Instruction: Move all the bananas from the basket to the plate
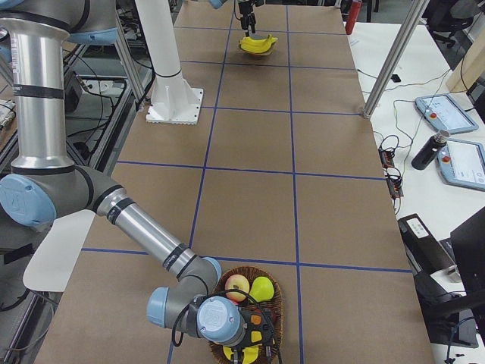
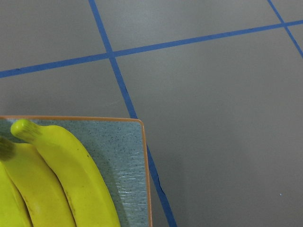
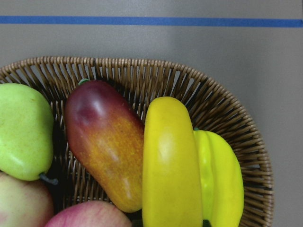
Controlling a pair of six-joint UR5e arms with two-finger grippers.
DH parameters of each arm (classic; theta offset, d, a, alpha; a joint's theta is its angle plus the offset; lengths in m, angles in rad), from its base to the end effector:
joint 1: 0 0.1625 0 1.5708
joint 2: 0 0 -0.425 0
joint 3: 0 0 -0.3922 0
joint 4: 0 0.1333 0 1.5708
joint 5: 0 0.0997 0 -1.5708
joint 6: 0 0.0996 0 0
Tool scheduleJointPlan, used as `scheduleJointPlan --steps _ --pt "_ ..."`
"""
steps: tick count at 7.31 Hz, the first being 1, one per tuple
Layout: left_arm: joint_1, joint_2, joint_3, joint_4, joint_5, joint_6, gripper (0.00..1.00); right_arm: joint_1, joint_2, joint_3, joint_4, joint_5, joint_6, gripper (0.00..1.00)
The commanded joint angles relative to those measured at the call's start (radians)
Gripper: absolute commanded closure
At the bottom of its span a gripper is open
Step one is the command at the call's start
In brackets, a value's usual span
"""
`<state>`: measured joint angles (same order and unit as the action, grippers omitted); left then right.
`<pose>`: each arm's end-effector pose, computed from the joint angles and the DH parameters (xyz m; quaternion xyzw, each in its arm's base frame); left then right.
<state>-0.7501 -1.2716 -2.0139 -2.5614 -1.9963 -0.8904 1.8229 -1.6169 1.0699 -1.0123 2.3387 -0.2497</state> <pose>0.2205 -0.3314 0.4603 0.2100 0.5133 0.0847 0.8278 0.1658 -0.3868 0.8615 0.0982 -0.3615 -0.0010 0.9272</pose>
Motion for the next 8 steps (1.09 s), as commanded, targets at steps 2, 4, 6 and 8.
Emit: scheduleJointPlan --steps 2,4,6,8 --pt "0.000 -0.017 0.000 0.000 -0.007 -0.015 0.00 0.004 -0.001 0.192 -0.003 0.011 0.121 1.00" --pt "0.005 -0.066 -0.002 0.000 -0.009 -0.016 0.00 0.003 0.002 0.348 0.001 0.170 0.322 1.00" --pt "0.006 -0.116 0.000 0.004 -0.010 -0.039 0.00 -0.058 0.005 0.499 0.001 0.251 0.499 1.00" --pt "0.014 -0.295 0.001 0.000 -0.102 -0.228 0.00 -0.205 0.006 0.678 0.004 0.245 0.803 1.00"
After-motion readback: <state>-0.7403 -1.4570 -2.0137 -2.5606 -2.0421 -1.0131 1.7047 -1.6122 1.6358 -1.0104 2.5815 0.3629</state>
